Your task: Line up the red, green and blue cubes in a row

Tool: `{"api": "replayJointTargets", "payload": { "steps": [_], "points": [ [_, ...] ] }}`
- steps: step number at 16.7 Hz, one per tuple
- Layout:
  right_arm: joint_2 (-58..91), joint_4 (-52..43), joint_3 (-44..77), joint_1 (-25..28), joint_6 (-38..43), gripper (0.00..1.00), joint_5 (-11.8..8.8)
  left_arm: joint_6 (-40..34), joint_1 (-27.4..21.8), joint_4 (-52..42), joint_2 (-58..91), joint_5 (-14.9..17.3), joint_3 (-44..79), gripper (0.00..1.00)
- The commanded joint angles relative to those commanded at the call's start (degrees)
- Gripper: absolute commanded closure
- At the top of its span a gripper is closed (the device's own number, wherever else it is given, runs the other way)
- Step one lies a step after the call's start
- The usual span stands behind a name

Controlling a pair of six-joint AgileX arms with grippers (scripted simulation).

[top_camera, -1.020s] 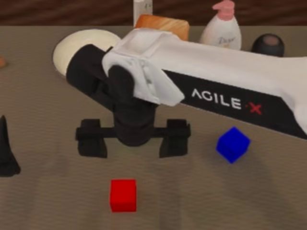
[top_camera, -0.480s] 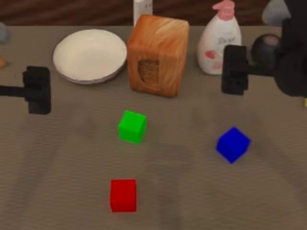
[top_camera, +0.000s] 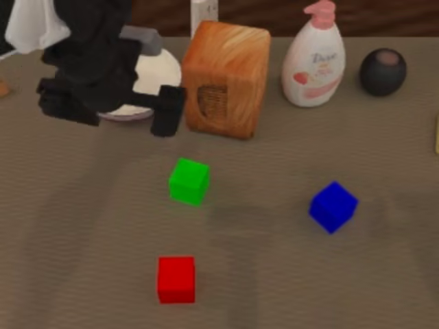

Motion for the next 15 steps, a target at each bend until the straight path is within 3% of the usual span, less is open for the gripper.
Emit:
{"api": "replayJointTargets", "payload": {
  "steps": [8, 15],
  "points": [
    [-25.31, 19.36, -22.81, -11.85, -10.86, 0.0, -6.65, -1.95, -6.22, -13.67, 26.66, -0.09, 24.41, 0.0],
    [-27.63, 21.13, -24.38, -12.74, -11.52, 0.0, -7.45, -2.08, -6.49, -14.62, 28.77, -0.1, 26.33, 0.0]
  ]
}}
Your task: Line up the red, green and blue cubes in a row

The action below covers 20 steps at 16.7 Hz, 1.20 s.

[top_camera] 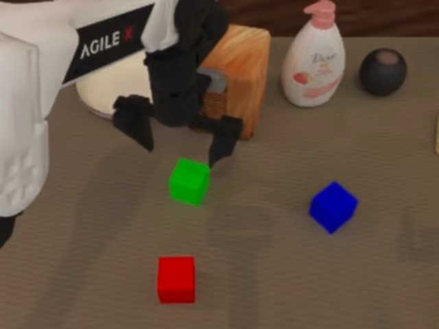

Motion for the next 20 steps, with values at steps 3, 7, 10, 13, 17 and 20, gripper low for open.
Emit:
{"api": "replayJointTargets", "payload": {
  "steps": [3, 7, 10, 13, 17, 20],
  "points": [
    [0.0, 0.0, 0.0, 0.0, 0.0, 0.0, 0.0, 0.13, -0.1, 2.32, 0.74, -0.01, -1.77, 0.0],
    [0.0, 0.0, 0.0, 0.0, 0.0, 0.0, 0.0, 0.12, -0.14, 11.43, 3.65, 0.03, -7.19, 0.0],
    [0.0, 0.0, 0.0, 0.0, 0.0, 0.0, 0.0, 0.1, -0.18, 14.74, 5.1, 0.04, -9.58, 0.0],
    [0.0, 0.0, 0.0, 0.0, 0.0, 0.0, 0.0, 0.1, -0.18, 14.77, 5.12, 0.04, -9.6, 0.0],
    [0.0, 0.0, 0.0, 0.0, 0.0, 0.0, 0.0, 0.1, -0.18, 14.77, 5.12, 0.04, -9.6, 0.3],
    [0.0, 0.0, 0.0, 0.0, 0.0, 0.0, 0.0, 0.1, -0.18, 14.77, 5.12, 0.04, -9.6, 0.53]
  ]
}}
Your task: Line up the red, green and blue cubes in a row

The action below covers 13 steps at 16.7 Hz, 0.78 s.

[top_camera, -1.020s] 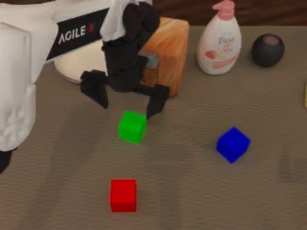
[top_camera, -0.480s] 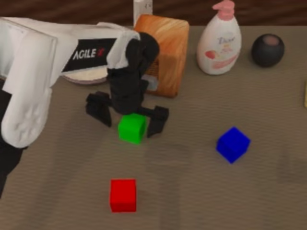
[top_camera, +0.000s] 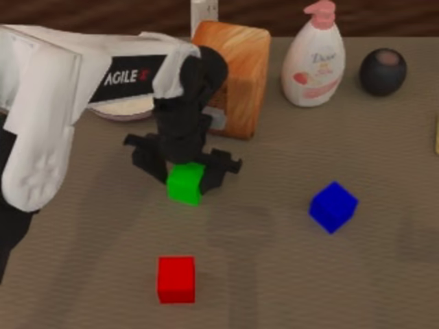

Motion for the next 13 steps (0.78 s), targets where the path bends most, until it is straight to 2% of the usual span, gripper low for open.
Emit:
{"api": "replayJointTargets", "payload": {
  "steps": [6, 13],
  "points": [
    [0.0, 0.0, 0.0, 0.0, 0.0, 0.0, 0.0, 0.0, 0.0, 0.0, 0.0, 0.0, 0.0, 0.98],
    [0.0, 0.0, 0.0, 0.0, 0.0, 0.0, 0.0, 0.0, 0.0, 0.0, 0.0, 0.0, 0.0, 1.0]
  ]
}}
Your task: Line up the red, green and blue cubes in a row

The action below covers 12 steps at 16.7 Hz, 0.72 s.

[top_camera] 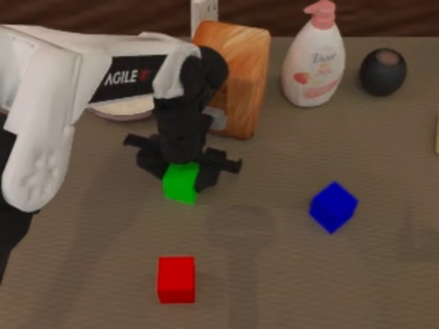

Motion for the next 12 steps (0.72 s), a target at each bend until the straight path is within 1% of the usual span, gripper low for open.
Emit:
{"api": "replayJointTargets", "payload": {
  "steps": [4, 9, 12],
  "points": [
    [0.0, 0.0, 0.0, 0.0, 0.0, 0.0, 0.0, 0.09, 0.11, -1.08, -0.6, -0.05, 0.88, 1.0],
    [0.0, 0.0, 0.0, 0.0, 0.0, 0.0, 0.0, -0.05, 0.96, -11.05, -3.96, -0.09, 6.84, 1.0],
    [0.0, 0.0, 0.0, 0.0, 0.0, 0.0, 0.0, -0.02, 1.16, -12.96, -5.03, -0.08, 8.2, 1.0]
  ]
}}
